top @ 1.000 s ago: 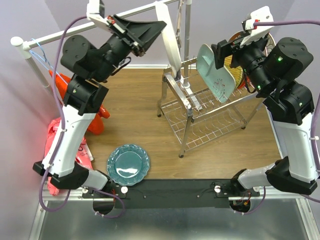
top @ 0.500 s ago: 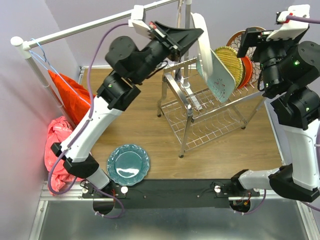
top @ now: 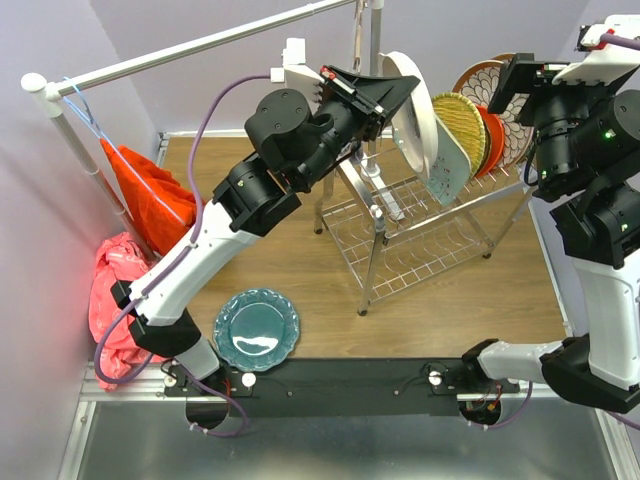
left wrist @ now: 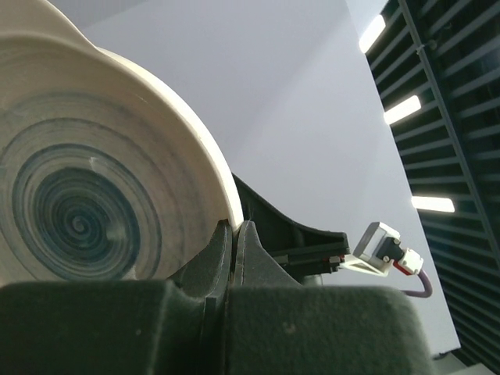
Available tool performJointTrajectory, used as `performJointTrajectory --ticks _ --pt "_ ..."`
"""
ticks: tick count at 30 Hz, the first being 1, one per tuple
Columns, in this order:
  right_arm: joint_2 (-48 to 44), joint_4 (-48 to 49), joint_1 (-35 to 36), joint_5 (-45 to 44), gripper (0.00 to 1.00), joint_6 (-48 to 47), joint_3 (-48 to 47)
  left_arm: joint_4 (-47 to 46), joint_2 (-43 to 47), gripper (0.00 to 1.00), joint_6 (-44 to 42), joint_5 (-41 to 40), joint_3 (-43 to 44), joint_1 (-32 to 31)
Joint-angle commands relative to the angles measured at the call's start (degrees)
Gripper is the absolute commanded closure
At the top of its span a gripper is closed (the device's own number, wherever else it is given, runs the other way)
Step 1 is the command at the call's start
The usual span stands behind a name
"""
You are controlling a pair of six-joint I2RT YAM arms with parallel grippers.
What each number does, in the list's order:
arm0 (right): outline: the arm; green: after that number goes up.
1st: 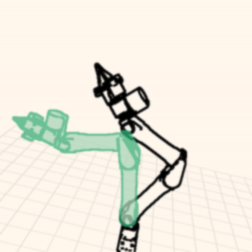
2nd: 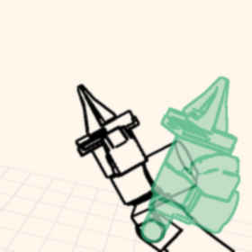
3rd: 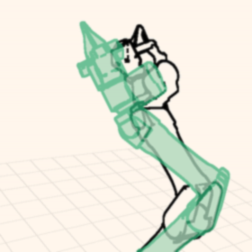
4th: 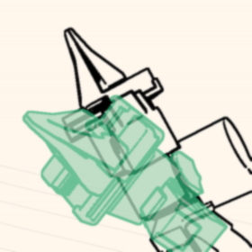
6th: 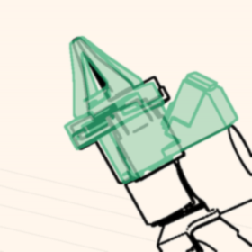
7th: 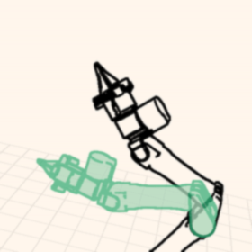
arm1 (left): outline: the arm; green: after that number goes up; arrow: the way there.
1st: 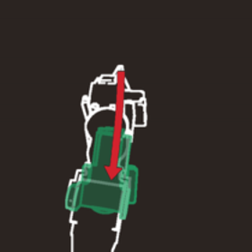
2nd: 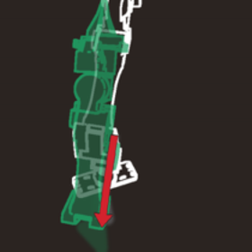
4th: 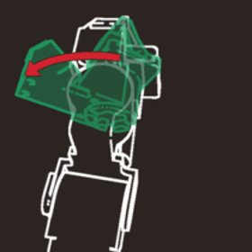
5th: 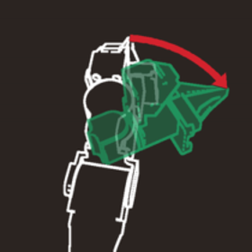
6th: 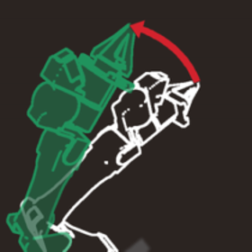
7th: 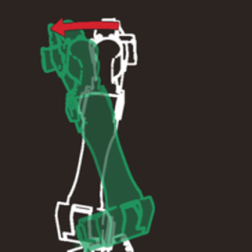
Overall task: Load the plates into the dish rack
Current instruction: Insert the plate into the dish rack
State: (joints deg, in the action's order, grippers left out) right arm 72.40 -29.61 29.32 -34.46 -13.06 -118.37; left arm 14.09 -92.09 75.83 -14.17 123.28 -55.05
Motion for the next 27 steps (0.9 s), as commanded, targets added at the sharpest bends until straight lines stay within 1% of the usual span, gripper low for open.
performJointTrajectory --ticks 1,10,14,27 --pt "-1.03 1.39 -0.76 -1.58 0.0 1.19 0.77 -6.09 1.31 1.0 0.19 -8.23 1.87 -1.64" --pt "-1.56 1.39 -1.28 -1.31 0.0 1.37 1.47 -6.0 -2.29 1.0 1.34 -10.96 3.28 -2.78" --pt "-2.0 1.39 -1.37 -1.05 0.0 1.37 2.17 -4.33 -4.41 1.0 1.34 -11.75 6.7 -3.31" --pt "-1.74 1.39 -1.55 -0.52 0.0 1.9 1.74 0.33 -4.94 1.0 3.09 -15.53 5.83 -3.84"
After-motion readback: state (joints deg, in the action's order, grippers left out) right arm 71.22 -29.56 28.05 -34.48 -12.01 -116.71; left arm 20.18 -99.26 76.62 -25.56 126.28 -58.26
